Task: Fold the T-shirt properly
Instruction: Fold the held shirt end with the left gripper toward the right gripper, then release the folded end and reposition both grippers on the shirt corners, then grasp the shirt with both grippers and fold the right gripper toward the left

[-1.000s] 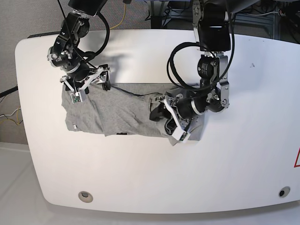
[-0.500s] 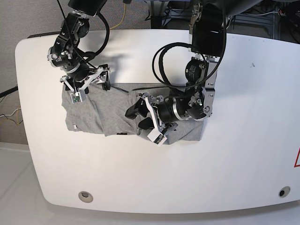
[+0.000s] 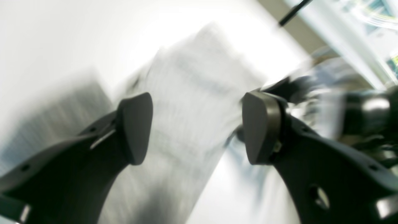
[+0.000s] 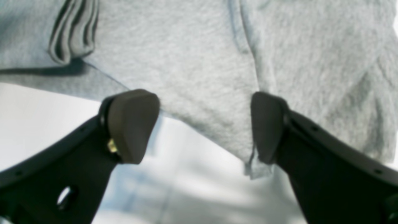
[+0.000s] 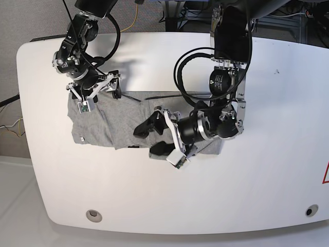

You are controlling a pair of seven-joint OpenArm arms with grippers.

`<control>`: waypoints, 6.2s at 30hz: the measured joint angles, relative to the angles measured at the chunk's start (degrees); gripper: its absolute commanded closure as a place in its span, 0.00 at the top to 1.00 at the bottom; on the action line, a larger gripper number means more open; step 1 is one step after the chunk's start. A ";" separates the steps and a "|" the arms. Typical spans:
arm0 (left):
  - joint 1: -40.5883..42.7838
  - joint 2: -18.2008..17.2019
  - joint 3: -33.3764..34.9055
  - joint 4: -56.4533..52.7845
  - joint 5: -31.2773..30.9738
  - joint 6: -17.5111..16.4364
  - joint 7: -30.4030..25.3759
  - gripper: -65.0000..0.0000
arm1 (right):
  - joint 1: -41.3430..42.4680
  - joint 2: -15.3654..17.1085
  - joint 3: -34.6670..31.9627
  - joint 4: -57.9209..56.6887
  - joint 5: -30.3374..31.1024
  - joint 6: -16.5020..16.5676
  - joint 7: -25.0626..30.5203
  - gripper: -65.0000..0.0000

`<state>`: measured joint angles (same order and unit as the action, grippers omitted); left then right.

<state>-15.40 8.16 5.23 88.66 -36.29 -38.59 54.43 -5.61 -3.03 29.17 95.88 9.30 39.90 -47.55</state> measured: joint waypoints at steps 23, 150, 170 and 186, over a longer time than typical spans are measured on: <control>9.68 -12.96 1.44 2.56 17.90 1.70 -7.10 0.63 | 0.15 0.13 0.07 -0.42 -0.02 0.00 -0.61 0.75; 14.23 -19.37 3.10 5.90 29.94 8.57 -8.63 0.64 | 9.97 7.74 3.21 -14.71 17.68 -0.28 -9.33 0.00; 13.49 -18.60 6.43 2.75 30.47 8.83 -8.85 0.64 | 10.75 4.44 -7.67 -12.24 17.03 -0.37 -13.14 0.00; 13.51 -18.34 6.01 1.31 30.27 8.83 -8.74 0.64 | 11.43 -0.37 -13.44 -5.70 16.00 -0.81 -12.55 0.00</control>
<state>-1.89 -10.17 11.25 89.97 -6.02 -29.76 45.69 5.82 -3.40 15.73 90.17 25.30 39.09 -60.10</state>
